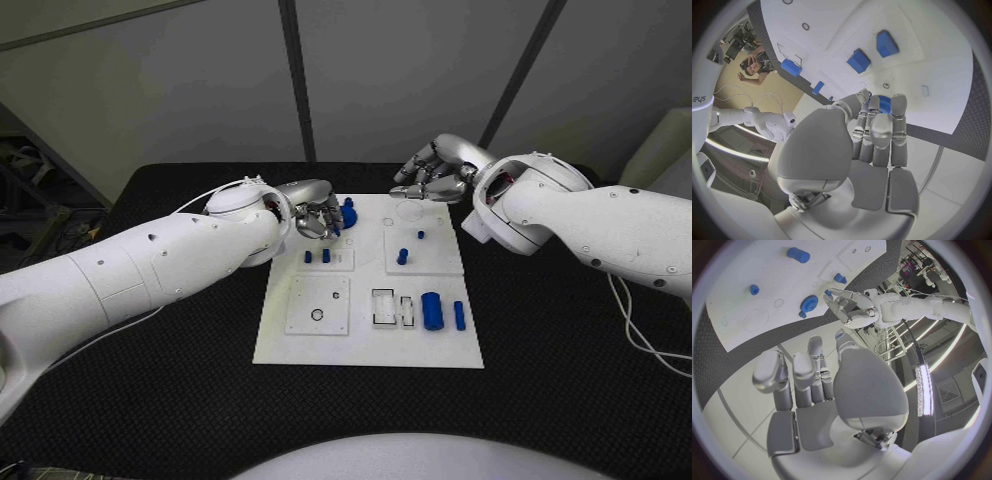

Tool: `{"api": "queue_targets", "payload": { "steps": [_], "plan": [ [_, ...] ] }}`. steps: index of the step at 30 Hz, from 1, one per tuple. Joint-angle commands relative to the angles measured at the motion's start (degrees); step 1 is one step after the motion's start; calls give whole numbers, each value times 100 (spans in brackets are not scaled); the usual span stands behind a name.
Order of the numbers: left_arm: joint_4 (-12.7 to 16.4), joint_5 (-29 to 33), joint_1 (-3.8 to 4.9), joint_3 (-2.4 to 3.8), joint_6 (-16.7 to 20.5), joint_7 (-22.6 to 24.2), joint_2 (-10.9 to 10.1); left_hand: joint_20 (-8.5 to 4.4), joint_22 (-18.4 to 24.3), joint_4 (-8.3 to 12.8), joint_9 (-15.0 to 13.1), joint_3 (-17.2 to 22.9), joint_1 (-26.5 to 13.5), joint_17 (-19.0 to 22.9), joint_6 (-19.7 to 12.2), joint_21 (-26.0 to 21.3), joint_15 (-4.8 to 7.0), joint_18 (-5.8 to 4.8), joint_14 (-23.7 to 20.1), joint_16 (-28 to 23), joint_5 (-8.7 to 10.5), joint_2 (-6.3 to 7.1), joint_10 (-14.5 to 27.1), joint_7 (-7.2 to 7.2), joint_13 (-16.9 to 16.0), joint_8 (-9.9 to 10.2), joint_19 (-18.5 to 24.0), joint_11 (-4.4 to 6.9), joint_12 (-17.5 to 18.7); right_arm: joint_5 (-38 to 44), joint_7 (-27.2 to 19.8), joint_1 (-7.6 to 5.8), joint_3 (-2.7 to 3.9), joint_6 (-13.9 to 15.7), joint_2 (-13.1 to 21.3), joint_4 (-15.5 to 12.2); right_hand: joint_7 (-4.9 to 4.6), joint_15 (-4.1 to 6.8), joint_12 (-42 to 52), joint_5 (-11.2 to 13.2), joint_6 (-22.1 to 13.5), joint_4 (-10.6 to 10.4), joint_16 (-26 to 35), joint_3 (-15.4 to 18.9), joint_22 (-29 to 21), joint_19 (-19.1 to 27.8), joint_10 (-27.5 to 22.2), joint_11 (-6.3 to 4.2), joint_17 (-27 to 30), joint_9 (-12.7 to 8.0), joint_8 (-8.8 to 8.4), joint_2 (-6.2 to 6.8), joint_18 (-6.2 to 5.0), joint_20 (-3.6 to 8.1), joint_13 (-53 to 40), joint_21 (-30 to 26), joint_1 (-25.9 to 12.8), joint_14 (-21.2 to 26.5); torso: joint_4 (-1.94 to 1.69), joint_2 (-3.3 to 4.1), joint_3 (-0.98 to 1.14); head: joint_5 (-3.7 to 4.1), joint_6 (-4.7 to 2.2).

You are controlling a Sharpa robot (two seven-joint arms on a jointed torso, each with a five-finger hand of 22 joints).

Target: Assemble the parts on the task board

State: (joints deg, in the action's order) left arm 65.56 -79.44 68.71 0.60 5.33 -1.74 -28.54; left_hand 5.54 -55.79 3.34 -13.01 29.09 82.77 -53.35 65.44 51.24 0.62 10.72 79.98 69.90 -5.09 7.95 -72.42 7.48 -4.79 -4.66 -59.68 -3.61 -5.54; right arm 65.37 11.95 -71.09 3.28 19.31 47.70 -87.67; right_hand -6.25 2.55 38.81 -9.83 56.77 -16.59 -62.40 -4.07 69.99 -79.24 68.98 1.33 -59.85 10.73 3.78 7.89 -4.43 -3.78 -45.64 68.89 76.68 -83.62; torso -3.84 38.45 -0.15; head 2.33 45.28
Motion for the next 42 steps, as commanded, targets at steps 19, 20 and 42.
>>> {"api": "queue_targets", "payload": {
  "steps": [19,20,42],
  "plan": [
    [121,416,-1,45,-240,-295,-343,-9,-34,1,0,-36,-79,-23,40,58,19,-76,58,24,-20,-5,-46,-6,9,-18,-65,2,-12,-23,-76,-10,3,58,-20,28,6,18,-11,-17,-13,-4,30,-29,-5,-9,-43,14,5,7,0,-12,-56,16,5,-20,-15,-7,18,16,5,-85,14],
    [110,416,-2,45,-245,-299,-338,-9,-34,1,0,-36,-79,-23,40,58,19,-76,58,24,-20,-5,-46,-6,9,-18,-65,2,-12,-23,-76,-10,2,57,-20,28,6,18,-11,-17,-13,-4,30,-29,-5,-9,-43,14,5,7,0,-12,-56,16,5,-20,-15,-7,18,16,6,-85,13],
    [-88,415,-24,38,-419,-333,-188,-10,-39,0,12,-43,-100,-8,37,58,20,-75,63,22,6,-7,-40,-8,17,-10,-62,4,-5,-23,-69,-10,3,53,-10,5,6,18,-11,-17,-13,-4,30,-29,-5,-9,-43,14,5,7,0,-12,-56,16,5,-20,-15,-7,16,14,4,-74,47]
  ]
}}
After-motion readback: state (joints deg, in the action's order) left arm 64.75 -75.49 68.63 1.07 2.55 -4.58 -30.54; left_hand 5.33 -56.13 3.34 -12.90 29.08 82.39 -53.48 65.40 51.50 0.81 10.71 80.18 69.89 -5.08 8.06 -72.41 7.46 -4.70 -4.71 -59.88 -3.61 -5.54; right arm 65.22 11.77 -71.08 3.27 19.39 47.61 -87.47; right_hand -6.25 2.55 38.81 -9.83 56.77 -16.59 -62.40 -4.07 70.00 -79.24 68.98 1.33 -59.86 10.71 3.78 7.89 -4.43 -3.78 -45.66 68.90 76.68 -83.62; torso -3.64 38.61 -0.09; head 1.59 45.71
